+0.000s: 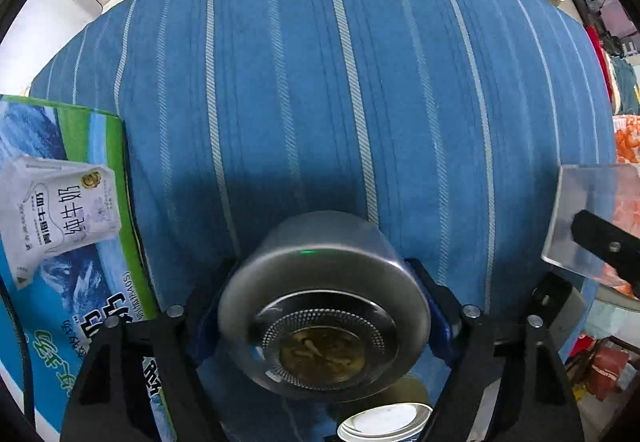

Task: Organize rigid objects
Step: 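Grasp the clear acrylic box with the right tool while the left tool grasps the silver tin, then carry both into the blue box and open both tools to release them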

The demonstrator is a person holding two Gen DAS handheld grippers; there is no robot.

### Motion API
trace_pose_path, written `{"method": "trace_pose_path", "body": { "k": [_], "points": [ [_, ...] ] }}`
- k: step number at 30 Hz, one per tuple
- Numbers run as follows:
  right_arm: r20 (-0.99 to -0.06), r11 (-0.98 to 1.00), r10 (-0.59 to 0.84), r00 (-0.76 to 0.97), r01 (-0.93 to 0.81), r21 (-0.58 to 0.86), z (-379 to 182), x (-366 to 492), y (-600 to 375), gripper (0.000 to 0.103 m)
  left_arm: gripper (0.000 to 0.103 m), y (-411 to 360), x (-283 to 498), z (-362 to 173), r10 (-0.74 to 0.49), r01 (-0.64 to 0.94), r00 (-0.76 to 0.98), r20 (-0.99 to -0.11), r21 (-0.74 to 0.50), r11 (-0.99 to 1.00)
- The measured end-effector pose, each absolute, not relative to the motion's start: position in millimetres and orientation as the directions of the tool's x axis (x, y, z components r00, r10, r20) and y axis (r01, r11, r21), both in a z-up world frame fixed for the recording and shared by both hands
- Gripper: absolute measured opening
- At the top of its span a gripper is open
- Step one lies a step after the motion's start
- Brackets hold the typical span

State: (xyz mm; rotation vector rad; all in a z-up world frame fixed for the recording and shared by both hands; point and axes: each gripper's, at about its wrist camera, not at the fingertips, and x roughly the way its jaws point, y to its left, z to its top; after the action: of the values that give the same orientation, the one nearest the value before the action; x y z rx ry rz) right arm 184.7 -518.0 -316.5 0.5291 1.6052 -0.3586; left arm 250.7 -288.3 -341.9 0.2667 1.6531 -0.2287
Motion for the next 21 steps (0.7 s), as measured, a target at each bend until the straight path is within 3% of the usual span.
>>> {"method": "trace_pose_path", "body": {
  "k": [2, 8, 21],
  "points": [
    [-0.993, 0.849, 0.105, -0.054, 0.525, 0.061, -315, 187, -514, 0.067, 0.069, -290, 247, -337, 0.043, 0.319, -0.073, -0.996, 0.018, 0.948],
    [-0.998, 0.866, 0.050, -0.031, 0.500, 0.028, -297, 182, -504, 0.066, 0.069, -295, 237, -326, 0.069, 0.326, -0.034, -0.997, 0.054, 0.944],
    [-0.987, 0.887, 0.039, 0.153, 0.450, 0.105, -193, 139, -452, 0.066, 0.069, -289, 177, -199, 0.010, 0.367, 0.200, -0.980, 0.084, 0.926]
  ]
}}
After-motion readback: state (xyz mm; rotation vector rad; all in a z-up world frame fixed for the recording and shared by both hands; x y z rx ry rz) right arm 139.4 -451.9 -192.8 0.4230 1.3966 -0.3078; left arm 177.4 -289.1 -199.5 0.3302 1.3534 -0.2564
